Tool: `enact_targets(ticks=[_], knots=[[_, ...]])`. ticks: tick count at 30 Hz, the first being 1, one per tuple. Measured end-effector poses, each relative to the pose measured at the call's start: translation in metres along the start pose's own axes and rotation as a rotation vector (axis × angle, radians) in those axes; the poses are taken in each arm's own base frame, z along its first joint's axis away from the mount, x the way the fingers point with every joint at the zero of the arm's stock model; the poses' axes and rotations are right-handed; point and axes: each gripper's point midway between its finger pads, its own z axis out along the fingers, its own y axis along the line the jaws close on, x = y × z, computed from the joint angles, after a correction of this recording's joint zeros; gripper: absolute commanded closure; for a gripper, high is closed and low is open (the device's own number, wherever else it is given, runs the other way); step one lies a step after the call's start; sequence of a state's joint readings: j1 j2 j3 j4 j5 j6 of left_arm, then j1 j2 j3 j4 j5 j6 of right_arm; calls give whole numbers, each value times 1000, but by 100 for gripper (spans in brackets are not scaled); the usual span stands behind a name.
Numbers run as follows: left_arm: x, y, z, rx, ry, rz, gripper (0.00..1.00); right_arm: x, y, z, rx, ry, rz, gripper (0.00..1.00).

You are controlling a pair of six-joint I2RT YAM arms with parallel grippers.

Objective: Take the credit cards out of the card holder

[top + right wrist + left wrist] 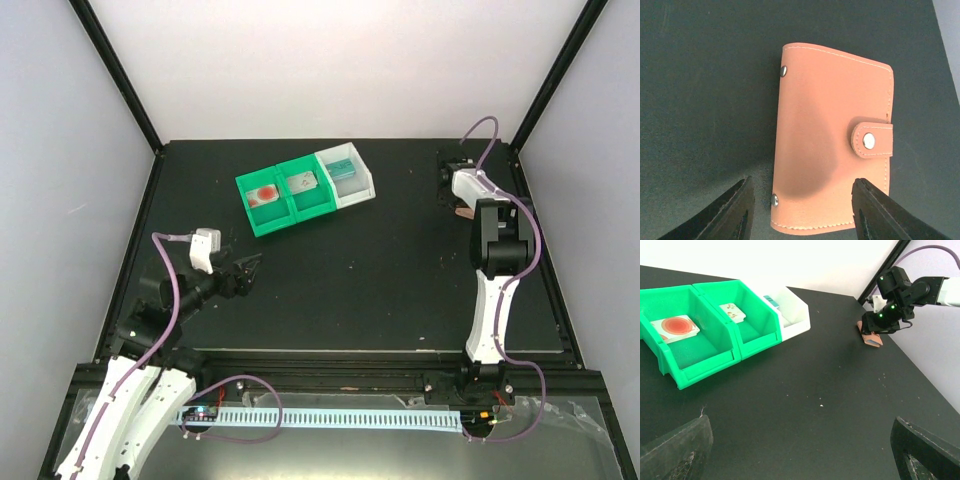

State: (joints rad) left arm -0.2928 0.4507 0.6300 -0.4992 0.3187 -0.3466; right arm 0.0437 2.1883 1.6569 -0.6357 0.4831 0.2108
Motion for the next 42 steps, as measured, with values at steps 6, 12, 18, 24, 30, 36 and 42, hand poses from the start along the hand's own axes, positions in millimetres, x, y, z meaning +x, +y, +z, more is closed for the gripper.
enact_targets(ticks=[6,12,18,24,30,36,42], knots=[[1,-1,0,5,3,1,1,5,-2,10,4,30,-29,49],[4,0,1,3,9,-1,1,7,-4,14,-19,56,-32,50],[4,1,2,2,11,-2,1,12,7,15,-79,86,-41,52],[4,0,1,4,5,0,1,15,15,14,-123,96,-33,52],[2,-1,-1,7,-3,3,1,19,16,11,-152,92,-15,53],[2,-1,-2,10,-6,4,1,33,19,1,-190,96,-6,54],[2,-2,-2,10,-6,4,1,64,27,-17,-226,127,-34,55]])
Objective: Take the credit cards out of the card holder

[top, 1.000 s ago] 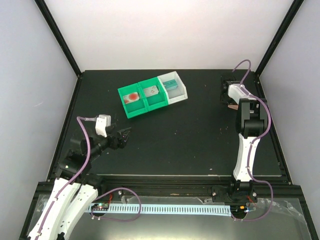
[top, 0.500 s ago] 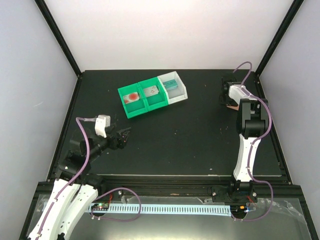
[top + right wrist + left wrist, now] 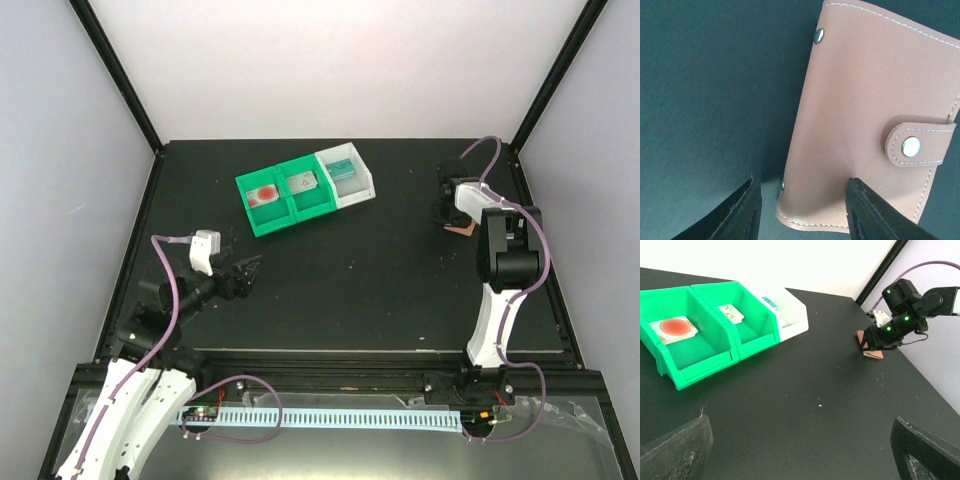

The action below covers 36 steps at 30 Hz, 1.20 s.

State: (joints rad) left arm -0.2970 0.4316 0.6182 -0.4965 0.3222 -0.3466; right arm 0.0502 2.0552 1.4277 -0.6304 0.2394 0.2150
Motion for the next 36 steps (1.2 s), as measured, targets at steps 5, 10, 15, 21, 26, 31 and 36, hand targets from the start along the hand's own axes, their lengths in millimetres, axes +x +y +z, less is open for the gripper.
enact_targets(ticks=[5,10,15,21,26,31,36], knots=[[0,0,0,0,0,0,1,18,4,-16,-25,6,-9,59],[0,0,0,0,-1,0,1,12,-4,-33,-22,-28,31,61],[0,0,0,-3,-2,0,1,-9,-18,-34,-10,-60,103,56],[0,1,0,-4,-2,0,1,-24,-28,-17,15,-50,144,56],[0,1,0,-4,-2,0,1,-20,-33,-1,30,-9,150,56],[0,1,0,-5,-1,-1,1,-20,-31,0,15,-3,139,56],[0,3,0,-17,-5,-1,1,-12,-26,0,-8,-10,125,56]])
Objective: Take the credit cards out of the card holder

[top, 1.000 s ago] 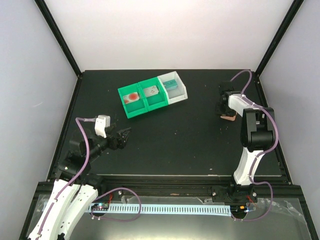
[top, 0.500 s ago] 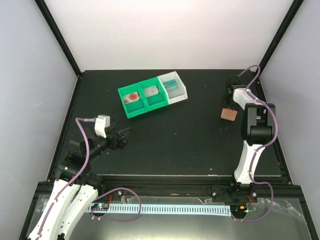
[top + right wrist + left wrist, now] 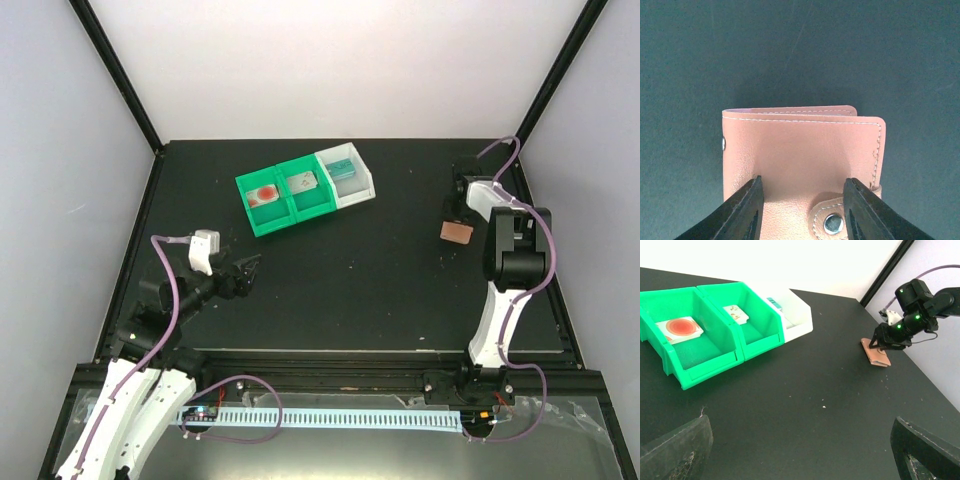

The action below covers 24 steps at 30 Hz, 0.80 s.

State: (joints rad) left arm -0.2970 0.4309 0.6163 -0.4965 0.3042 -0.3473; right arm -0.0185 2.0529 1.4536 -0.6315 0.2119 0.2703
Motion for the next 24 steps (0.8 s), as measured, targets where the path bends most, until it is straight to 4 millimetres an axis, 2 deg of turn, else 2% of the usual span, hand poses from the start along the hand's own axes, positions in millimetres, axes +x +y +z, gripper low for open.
enact_targets(ticks=[4,12,16,24], knots=[[0,1,0,-6,-2,0,1,9,7,-3,-12,0,-21,56],[1,3,1,-12,3,-2,1,27,46,-15,11,-20,-143,56],[1,3,1,-15,3,-2,1,47,59,-25,1,-10,-201,56],[3,6,4,-28,12,-7,1,89,72,-42,-43,34,-290,56]])
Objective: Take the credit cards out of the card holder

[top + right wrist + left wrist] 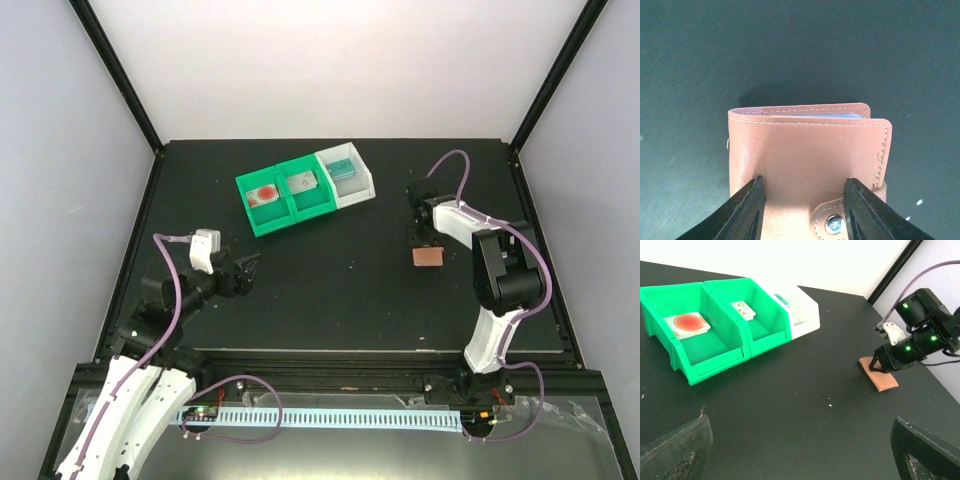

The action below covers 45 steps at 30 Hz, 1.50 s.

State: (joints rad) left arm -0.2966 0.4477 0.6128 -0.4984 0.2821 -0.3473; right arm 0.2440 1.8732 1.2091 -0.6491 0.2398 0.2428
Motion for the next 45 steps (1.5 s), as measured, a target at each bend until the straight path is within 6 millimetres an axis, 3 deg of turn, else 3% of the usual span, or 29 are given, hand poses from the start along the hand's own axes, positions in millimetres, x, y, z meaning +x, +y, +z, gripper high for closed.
enact_targets(ticks=[10,17,20,27,31,38,45], knots=[[2,5,4,-20,15,-6,1,52,65,-28,-102,15,-172,56],[3,5,5,-22,22,-8,1,78,104,-43,-187,19,-247,55],[4,6,6,-23,25,-9,1,88,115,-51,-230,21,-272,50],[5,6,7,-25,30,-11,1,95,107,-70,-247,-5,-260,35],[8,8,10,-28,49,-16,1,95,104,-69,-245,-12,-251,35],[11,5,13,-10,67,-20,1,106,98,-48,-243,37,-229,35],[12,4,13,1,72,-21,2,109,104,-52,-276,33,-219,40]])
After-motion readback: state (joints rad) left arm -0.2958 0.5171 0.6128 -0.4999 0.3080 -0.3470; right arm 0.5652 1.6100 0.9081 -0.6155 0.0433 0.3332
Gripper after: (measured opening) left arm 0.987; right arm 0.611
